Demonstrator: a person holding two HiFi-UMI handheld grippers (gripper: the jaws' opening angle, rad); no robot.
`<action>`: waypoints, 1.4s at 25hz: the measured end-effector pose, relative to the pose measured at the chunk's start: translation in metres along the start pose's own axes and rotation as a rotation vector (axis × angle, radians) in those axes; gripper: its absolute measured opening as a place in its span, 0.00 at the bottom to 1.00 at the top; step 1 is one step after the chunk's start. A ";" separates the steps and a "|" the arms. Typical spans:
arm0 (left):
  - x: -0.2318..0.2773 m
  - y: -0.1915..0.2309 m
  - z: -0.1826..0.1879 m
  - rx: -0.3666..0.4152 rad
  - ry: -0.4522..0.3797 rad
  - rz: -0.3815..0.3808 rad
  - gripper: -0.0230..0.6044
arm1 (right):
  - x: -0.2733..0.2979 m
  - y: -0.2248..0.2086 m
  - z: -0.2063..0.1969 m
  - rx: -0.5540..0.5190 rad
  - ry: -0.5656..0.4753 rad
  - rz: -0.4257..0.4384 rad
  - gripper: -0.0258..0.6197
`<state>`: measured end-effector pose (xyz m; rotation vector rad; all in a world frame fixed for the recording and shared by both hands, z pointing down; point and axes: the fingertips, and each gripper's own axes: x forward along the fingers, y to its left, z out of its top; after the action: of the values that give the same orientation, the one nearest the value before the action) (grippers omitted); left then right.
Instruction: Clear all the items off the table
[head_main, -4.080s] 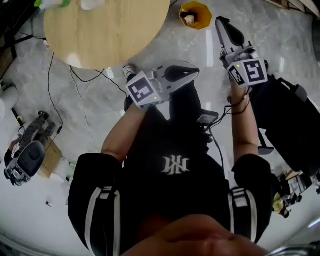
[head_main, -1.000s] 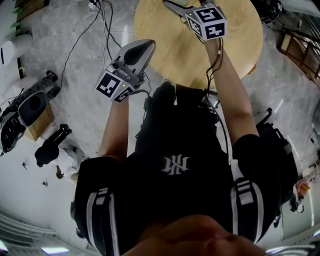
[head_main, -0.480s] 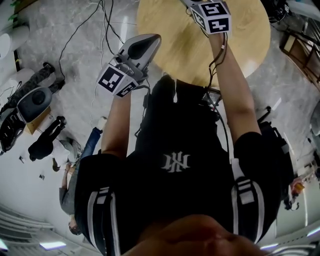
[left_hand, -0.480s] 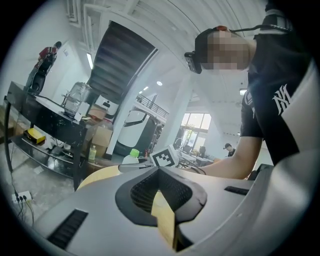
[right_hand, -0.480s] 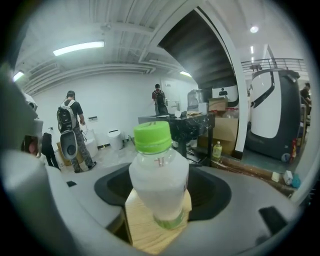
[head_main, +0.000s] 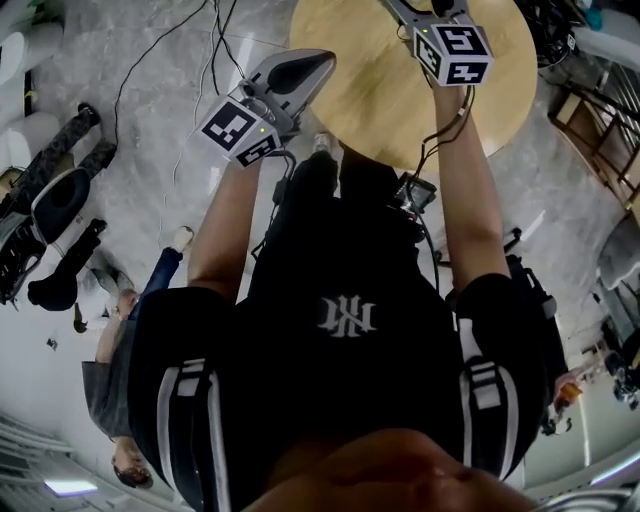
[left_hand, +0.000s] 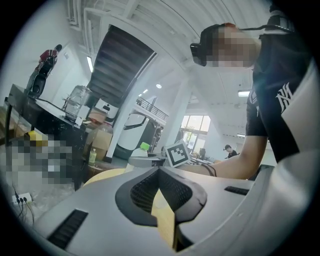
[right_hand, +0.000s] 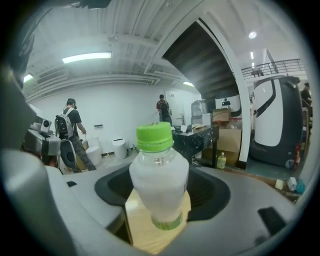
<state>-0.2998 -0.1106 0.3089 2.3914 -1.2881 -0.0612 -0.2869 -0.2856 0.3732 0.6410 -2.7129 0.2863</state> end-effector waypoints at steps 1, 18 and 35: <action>-0.002 0.001 0.002 0.002 -0.004 -0.004 0.04 | -0.003 0.004 0.006 0.000 -0.008 0.001 0.53; -0.035 -0.060 0.019 0.107 -0.003 -0.189 0.04 | -0.145 0.088 0.079 -0.017 -0.186 -0.131 0.52; 0.021 -0.227 -0.022 0.132 0.121 -0.582 0.04 | -0.387 0.066 0.015 0.058 -0.179 -0.530 0.52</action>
<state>-0.1033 -0.0110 0.2449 2.7574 -0.5257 0.0000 0.0037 -0.0784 0.2092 1.4196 -2.5746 0.1773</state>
